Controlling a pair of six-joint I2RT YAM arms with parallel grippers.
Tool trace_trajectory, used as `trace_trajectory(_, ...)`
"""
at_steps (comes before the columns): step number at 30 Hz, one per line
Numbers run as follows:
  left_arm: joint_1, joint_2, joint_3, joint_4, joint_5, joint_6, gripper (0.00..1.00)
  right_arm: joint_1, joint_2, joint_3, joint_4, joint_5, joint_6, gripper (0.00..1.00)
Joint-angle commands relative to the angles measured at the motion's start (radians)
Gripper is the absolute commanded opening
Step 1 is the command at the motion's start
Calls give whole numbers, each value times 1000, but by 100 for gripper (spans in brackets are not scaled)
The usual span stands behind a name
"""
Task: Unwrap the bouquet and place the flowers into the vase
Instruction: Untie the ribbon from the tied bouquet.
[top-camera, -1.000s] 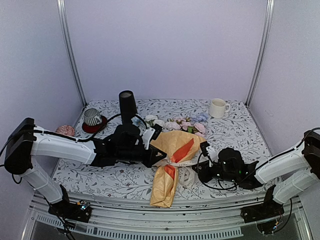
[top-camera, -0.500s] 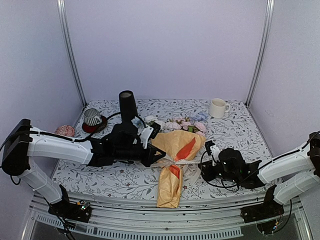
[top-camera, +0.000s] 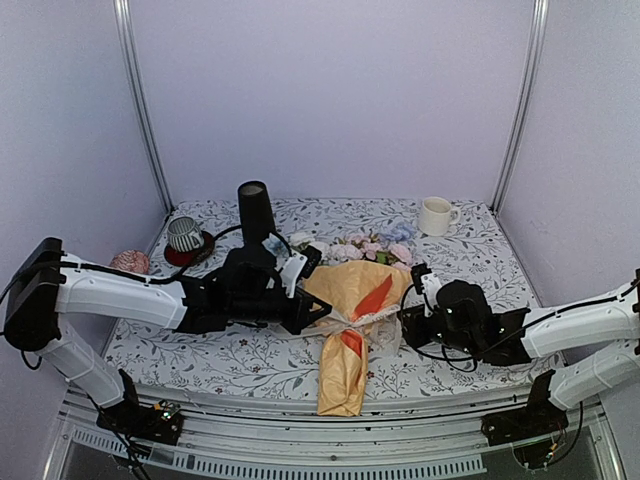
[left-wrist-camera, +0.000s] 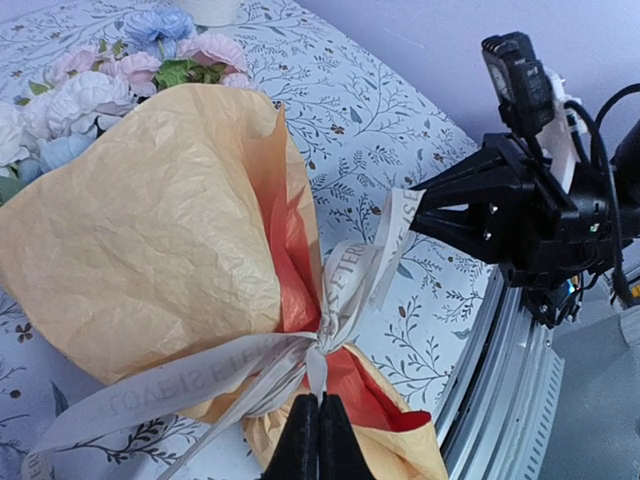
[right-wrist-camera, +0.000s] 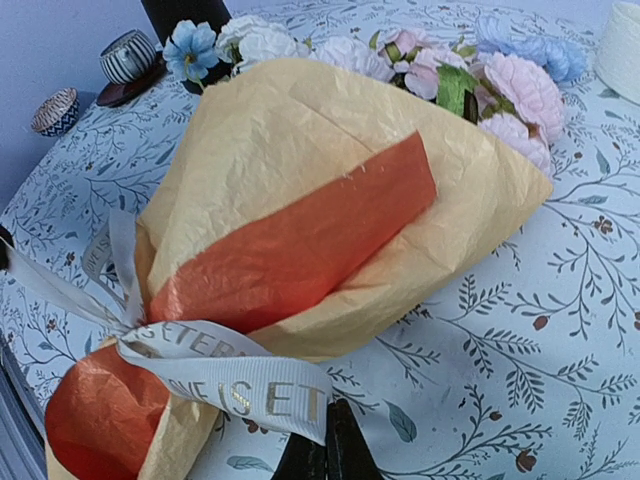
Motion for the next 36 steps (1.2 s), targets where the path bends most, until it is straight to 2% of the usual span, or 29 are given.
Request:
trace_trajectory(1,-19,13,8,31,-6,11,0,6,-41,29,-51,44,-25,3)
trace_trajectory(7,-32,21,37,13,-7,25,0,6,-7,-6,-44,53,36,3)
trace_trajectory(16,-64,33,170,-102,-57,103,0,6,75,-44,-47,61,171,3)
trace_trajectory(27,-81,6,248,-159,-90,142,0,6,81,-42,-58,84,170,2)
trace_trajectory(36,-81,-34,227,-170,-143,150,0,6,22,-32,-101,115,165,2)
